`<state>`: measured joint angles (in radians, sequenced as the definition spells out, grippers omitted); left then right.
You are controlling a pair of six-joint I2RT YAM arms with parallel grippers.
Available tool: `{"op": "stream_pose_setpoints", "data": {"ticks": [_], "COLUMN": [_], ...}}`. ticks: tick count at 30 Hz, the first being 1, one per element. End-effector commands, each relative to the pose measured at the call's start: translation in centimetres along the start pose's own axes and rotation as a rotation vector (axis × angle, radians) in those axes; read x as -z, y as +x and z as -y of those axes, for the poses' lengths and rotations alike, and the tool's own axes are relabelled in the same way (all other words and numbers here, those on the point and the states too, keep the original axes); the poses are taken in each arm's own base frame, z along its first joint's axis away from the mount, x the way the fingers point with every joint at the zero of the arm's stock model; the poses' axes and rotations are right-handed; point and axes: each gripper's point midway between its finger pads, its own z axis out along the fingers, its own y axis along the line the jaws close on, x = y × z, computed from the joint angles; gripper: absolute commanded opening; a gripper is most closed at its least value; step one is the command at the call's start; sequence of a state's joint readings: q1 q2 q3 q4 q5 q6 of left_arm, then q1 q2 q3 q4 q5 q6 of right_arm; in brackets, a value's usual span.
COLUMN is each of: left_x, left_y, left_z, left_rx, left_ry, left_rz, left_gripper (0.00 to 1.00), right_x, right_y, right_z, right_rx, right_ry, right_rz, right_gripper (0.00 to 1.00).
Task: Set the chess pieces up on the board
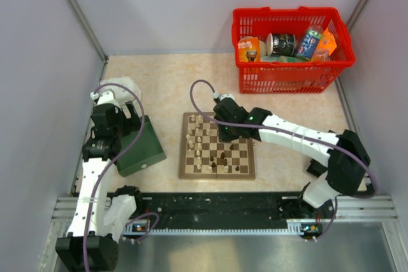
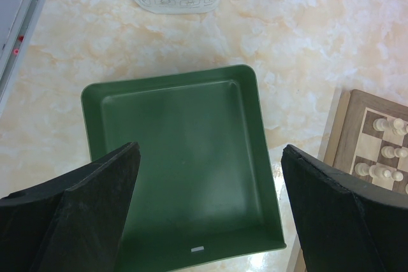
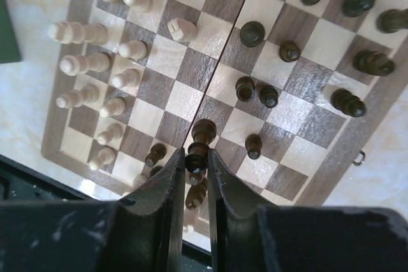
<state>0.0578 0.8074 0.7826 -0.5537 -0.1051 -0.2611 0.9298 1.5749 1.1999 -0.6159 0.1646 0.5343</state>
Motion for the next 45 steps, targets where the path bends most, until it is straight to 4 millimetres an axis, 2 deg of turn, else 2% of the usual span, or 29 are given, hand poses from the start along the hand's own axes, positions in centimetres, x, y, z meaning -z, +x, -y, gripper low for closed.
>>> {"op": "stream_pose_setpoints", "data": {"ticks": [1, 5, 9, 13, 20, 28, 45], "left_x": [0.2, 0.2, 0.2, 0.1, 0.2, 0.0, 0.0], "left_y": [-0.6, -0.6, -0.6, -0.5, -0.6, -0.4, -0.5], "left_z": [0.1, 0.1, 0.1, 0.2, 0.2, 0.3, 0.2], "left_rx": [-0.002, -0.003, -0.002, -0.001, 0.001, 0.001, -0.001], "left_ry": [0.004, 0.007, 0.009, 0.01, 0.012, 0.015, 0.012], "left_rz": [0.026, 0.027, 0.026, 0.023, 0.025, 0.018, 0.019], "left_gripper": [0.98, 0.98, 0.98, 0.98, 0.98, 0.98, 0.98], "right_x": [5.2, 6.2, 5.4, 4.4, 2.6, 1.3, -1.0], "right_y": [-4.1, -3.6, -2.1, -0.9, 0.6, 0.0, 0.7], "right_z": [0.2, 3.4, 6.5, 8.2, 8.9, 9.9, 9.8], "right_rx": [-0.031, -0.109, -0.189, -0.204, -0.219, -0.221, -0.218], "right_ry": [0.0, 0.053, 0.093, 0.143, 0.162, 0.205, 0.207], "right_rz": [0.176, 0.186, 0.151, 0.12, 0.075, 0.095, 0.052], "right_gripper": [0.12, 0.12, 0.12, 0.12, 0.12, 0.13, 0.13]}}
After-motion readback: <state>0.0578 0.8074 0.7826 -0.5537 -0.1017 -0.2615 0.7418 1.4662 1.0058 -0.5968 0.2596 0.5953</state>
